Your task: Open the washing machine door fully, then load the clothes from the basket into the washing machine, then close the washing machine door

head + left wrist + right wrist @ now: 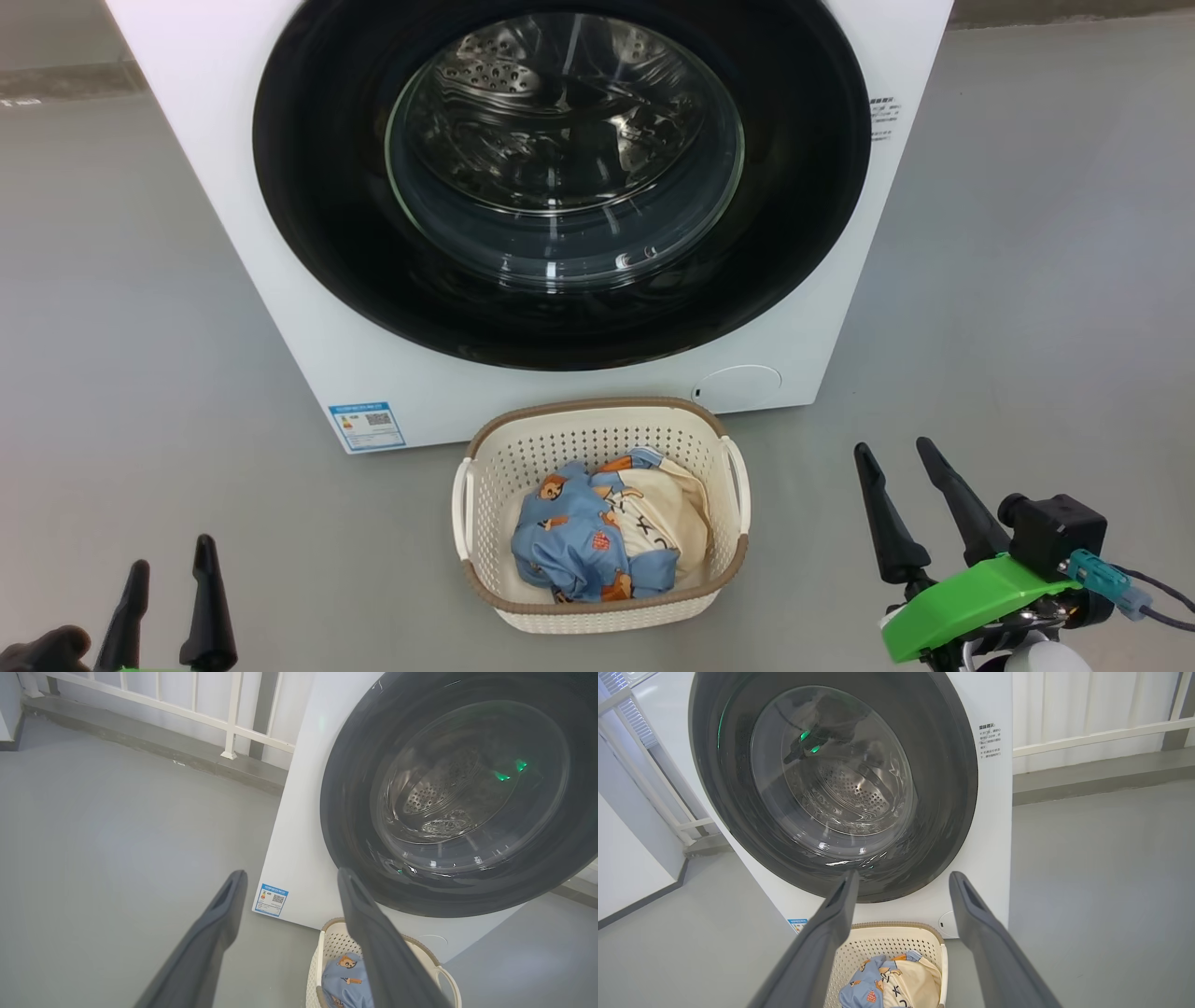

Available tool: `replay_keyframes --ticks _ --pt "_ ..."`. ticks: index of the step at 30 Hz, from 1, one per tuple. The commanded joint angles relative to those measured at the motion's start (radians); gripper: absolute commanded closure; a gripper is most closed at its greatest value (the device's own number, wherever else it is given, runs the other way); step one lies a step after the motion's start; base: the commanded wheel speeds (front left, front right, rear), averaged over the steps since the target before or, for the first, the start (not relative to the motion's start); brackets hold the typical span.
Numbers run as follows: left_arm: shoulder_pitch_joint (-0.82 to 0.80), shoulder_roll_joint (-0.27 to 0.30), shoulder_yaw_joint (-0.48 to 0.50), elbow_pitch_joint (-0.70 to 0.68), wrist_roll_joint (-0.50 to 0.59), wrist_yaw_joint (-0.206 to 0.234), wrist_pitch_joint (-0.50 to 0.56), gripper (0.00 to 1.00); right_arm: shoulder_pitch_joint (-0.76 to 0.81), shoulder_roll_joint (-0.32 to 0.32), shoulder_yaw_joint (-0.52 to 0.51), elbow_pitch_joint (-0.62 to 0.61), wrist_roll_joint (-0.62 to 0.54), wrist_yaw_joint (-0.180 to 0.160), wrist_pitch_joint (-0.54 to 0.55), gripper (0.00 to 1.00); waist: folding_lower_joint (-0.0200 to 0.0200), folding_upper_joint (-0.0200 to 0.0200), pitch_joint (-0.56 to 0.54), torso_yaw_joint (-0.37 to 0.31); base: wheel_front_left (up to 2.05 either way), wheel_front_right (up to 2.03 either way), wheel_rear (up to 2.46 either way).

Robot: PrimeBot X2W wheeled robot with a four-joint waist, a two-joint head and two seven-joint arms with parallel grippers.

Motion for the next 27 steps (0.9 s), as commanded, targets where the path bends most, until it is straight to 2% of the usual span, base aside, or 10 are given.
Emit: replay_keyframes --ticks 1,22,27 --pt "-0.017 0.031 0.034 -0.032 0.032 -0.002 -0.016 0.0 -0.043 -0.004 0.029 -0.024 -0.033 -0.001 -0.014 0.0 0.0 0.0 0.001 0.0 0.0 0.0 0.0" --pt "-0.013 0.047 0.061 -0.045 0.276 -0.003 -0.081 0.0 -0.049 0.003 0.038 0.026 -0.275 -0.001 -0.078 0.0 -0.0001 0.0 0.008 0.003 0.0 0.0 0.0" --pt "-0.01 0.044 0.068 -0.042 0.28 -0.003 -0.082 0.0 -0.05 0.004 0.033 0.03 -0.281 -0.001 -0.08 0.0 -0.0001 0.0 0.004 0.001 0.0 0.0 0.0"
